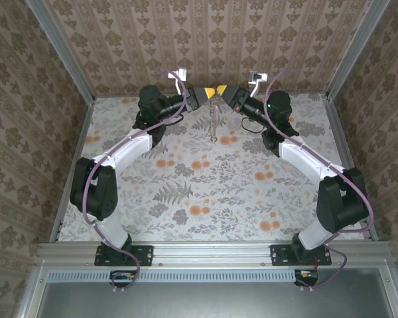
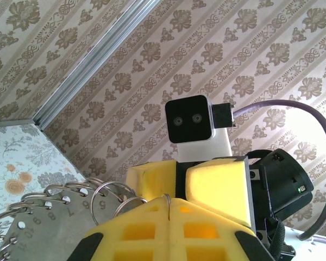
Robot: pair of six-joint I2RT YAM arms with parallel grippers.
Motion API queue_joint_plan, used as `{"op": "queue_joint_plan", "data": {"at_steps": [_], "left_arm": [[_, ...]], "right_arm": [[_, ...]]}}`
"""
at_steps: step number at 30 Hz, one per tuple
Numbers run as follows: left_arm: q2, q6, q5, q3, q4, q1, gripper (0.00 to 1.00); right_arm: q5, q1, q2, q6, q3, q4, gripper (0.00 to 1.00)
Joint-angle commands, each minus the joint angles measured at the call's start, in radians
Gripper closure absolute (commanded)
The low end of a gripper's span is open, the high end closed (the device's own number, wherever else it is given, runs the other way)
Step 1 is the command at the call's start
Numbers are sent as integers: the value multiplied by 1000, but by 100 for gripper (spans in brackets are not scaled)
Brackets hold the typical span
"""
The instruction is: Put the keys on the keyring
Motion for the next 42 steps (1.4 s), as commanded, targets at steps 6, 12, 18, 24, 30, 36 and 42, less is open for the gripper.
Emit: {"op": "queue_joint_plan", "data": {"at_steps": [6, 12, 18, 24, 30, 36, 42], "left_arm": [[-40, -16, -4, 5, 70, -4, 100], [-35, -17, -4, 6, 72, -5, 100], [-30, -19, -4, 9, 75, -5, 100], [-31, -19, -7, 9, 76, -5, 100], [-27, -19, -7, 13, 76, -5, 100], [-25, -17, -9, 11, 75, -7, 100], [-26, 4, 3, 17, 51, -5, 100]], "right_arm": [[-5, 8, 11, 15, 42, 49, 73], [-30, 12, 13, 19, 48, 55, 74], [-40, 18, 22, 20, 56, 58, 75], [-44, 20, 24, 21, 53, 64, 82], [-48, 20, 23, 22, 44, 68, 88], [-56, 20, 22, 30, 45, 81, 100], [-78, 17, 28, 26, 54, 82, 100]]}}
